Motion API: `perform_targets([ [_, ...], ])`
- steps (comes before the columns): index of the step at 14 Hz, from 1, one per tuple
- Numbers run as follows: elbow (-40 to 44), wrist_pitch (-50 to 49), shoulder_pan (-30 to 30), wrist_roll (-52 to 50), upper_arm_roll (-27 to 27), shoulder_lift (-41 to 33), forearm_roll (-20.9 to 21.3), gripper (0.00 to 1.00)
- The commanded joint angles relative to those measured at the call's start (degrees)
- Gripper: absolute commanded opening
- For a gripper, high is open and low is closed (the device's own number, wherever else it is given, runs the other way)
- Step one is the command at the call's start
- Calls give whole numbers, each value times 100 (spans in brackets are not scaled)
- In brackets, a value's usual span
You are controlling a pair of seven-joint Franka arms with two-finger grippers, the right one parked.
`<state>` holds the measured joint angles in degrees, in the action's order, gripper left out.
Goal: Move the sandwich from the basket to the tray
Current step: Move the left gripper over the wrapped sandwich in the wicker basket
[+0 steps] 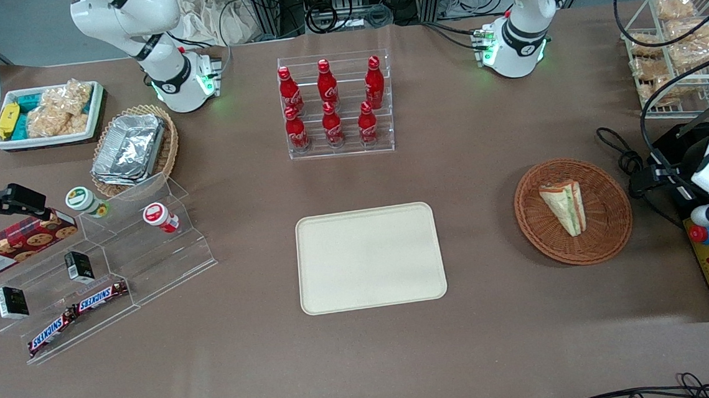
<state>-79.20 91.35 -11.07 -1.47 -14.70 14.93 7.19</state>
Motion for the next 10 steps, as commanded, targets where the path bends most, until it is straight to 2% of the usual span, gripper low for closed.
perform_targets([
  [1, 97, -161, -9, 121, -7, -8, -43, 99],
  [7, -219, -433, -35, 94, -16, 9, -86, 99],
  [10, -842, -311, -79, 42, 54, 53, -95, 99],
])
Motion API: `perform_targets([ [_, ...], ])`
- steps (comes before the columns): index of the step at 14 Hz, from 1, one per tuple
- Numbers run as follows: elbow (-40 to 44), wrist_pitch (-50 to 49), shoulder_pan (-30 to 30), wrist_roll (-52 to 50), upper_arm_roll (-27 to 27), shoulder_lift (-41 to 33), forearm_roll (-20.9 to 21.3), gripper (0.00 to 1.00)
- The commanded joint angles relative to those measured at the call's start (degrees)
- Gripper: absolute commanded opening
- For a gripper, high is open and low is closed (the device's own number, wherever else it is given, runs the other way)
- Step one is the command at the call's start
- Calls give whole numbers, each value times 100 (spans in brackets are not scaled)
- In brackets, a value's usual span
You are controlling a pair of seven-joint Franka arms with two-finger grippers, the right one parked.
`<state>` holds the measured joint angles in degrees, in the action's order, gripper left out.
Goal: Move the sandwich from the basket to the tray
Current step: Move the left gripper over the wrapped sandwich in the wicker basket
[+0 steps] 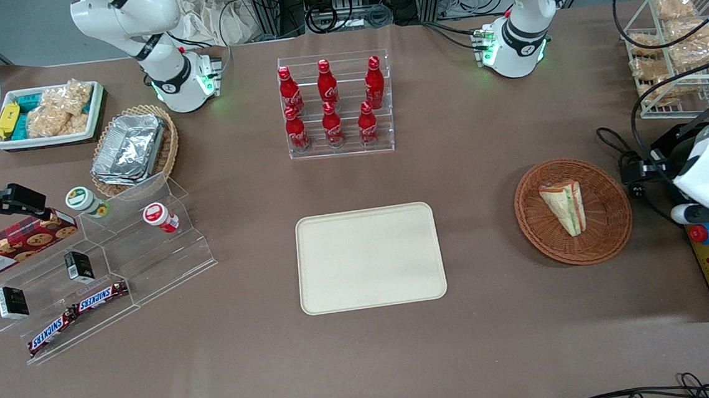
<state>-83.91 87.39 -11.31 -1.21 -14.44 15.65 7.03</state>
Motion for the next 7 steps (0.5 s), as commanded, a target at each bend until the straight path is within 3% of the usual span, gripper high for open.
perform_targets([
  [1, -667, 302, -55, 6, 142, -27, -105, 99],
  [7, -2979, 2945, -38, -1353, 223, -203, -132, 99],
])
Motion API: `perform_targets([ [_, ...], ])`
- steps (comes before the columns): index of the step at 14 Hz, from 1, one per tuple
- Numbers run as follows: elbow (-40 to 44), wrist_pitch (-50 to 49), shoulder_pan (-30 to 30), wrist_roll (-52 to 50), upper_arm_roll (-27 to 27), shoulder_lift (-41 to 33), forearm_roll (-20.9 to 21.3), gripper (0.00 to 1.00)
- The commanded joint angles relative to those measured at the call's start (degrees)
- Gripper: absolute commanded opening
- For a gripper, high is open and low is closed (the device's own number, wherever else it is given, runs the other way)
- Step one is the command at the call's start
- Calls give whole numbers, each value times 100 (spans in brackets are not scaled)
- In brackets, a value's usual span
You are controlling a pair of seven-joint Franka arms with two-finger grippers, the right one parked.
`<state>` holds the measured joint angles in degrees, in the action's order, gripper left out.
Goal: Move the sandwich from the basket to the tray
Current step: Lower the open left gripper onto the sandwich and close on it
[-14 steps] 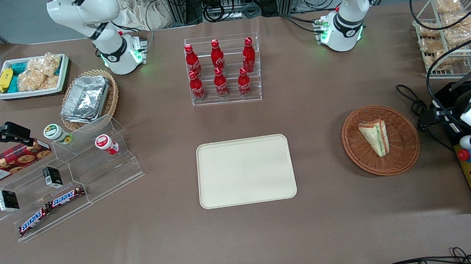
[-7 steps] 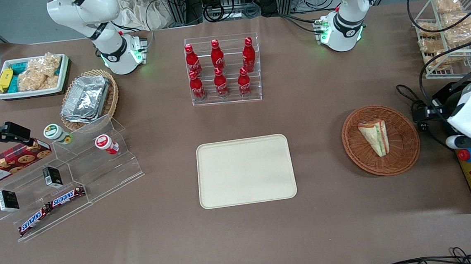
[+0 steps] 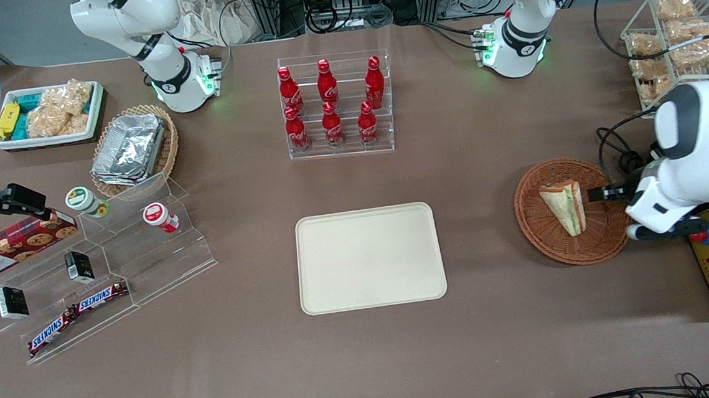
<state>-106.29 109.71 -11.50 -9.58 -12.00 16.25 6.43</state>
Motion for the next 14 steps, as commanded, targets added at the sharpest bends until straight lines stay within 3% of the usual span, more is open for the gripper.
perform_targets([
  [1, -953, 1075, -19, -719, -30, -245, -72, 99],
  [6, -1762, 2351, -28, -1037, -22, -43, -72, 98],
  [7, -1798, 2475, -28, -1046, -22, 27, -72, 93],
  [8, -1799, 2537, -28, -1107, -22, 114, -63, 84],
  [9, -1790, 2573, -28, -1168, -22, 150, -63, 69],
  [12, -1580, 2303, -1, -1195, -30, 107, -63, 7],
  [13, -1327, 1805, 7, -1195, -39, 80, -63, 0],
  [14, -933, 1147, 25, -1187, -65, 54, -63, 0],
])
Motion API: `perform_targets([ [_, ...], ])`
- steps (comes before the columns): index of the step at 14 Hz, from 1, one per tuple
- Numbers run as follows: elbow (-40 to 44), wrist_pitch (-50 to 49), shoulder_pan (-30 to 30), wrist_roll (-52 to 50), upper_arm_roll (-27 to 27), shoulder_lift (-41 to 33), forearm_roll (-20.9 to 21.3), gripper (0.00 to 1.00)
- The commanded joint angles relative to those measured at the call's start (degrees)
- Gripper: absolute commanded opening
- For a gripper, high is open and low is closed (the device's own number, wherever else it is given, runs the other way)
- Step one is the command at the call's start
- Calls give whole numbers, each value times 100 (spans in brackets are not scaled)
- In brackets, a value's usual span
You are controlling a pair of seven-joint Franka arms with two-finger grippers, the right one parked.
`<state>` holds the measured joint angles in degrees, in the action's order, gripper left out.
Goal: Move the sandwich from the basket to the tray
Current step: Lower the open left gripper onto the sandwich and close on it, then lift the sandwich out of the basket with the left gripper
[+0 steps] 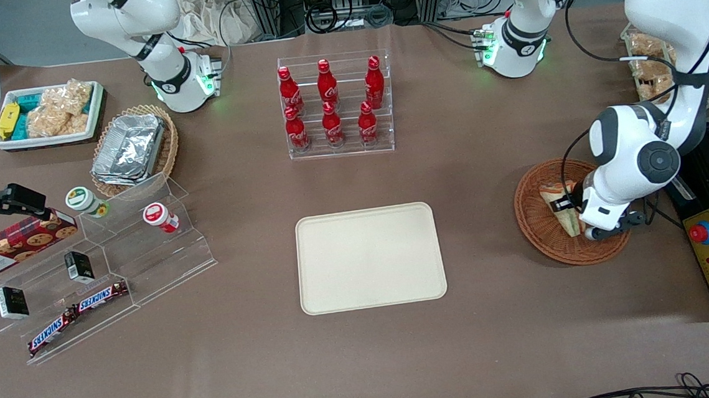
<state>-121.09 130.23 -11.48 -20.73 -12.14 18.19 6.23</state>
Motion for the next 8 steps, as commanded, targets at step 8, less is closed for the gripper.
perform_targets([
  [8, 3967, -3855, 32, 464, -552, -210, -235, 0],
])
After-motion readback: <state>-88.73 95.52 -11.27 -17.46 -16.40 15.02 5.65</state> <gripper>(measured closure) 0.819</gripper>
